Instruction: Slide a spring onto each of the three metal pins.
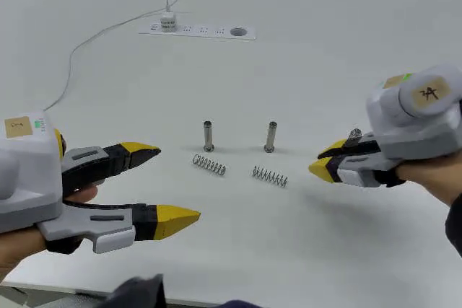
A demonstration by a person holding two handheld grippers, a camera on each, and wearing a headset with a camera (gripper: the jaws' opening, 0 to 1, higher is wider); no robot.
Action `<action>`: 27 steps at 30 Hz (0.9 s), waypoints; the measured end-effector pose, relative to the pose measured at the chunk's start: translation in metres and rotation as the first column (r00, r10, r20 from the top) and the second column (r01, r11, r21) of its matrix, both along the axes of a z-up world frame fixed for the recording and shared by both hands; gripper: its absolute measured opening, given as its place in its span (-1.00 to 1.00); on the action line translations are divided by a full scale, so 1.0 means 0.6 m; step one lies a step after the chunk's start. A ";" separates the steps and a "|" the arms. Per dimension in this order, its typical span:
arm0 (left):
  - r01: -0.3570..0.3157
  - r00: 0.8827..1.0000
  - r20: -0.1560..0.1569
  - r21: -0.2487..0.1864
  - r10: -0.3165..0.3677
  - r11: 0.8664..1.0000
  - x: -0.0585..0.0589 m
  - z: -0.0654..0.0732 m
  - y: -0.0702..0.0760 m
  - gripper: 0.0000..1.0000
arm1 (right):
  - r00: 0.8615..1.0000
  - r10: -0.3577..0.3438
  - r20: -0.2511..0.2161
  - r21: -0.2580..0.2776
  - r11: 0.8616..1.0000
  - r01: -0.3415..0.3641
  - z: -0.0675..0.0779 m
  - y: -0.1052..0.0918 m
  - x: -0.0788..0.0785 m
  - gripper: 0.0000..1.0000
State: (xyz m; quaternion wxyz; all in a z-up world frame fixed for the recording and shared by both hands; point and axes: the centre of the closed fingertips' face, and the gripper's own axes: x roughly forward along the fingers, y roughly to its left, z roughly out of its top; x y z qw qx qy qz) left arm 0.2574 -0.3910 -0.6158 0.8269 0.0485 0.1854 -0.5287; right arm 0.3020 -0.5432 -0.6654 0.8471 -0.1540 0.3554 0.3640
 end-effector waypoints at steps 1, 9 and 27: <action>-0.001 1.000 0.000 0.000 0.001 1.000 0.000 0.000 0.000 0.38 | 1.000 0.016 0.000 -0.005 1.000 -0.016 0.000 0.008 0.001 -0.71; -0.009 1.000 0.000 0.002 0.009 1.000 0.003 -0.001 0.003 0.38 | 0.991 0.133 -0.023 -0.043 0.990 -0.134 -0.013 0.064 0.011 -0.70; -0.010 1.000 -0.004 0.007 0.010 1.000 0.003 -0.003 0.002 0.38 | 0.969 0.224 -0.108 -0.135 0.962 -0.238 -0.074 0.105 0.032 -0.70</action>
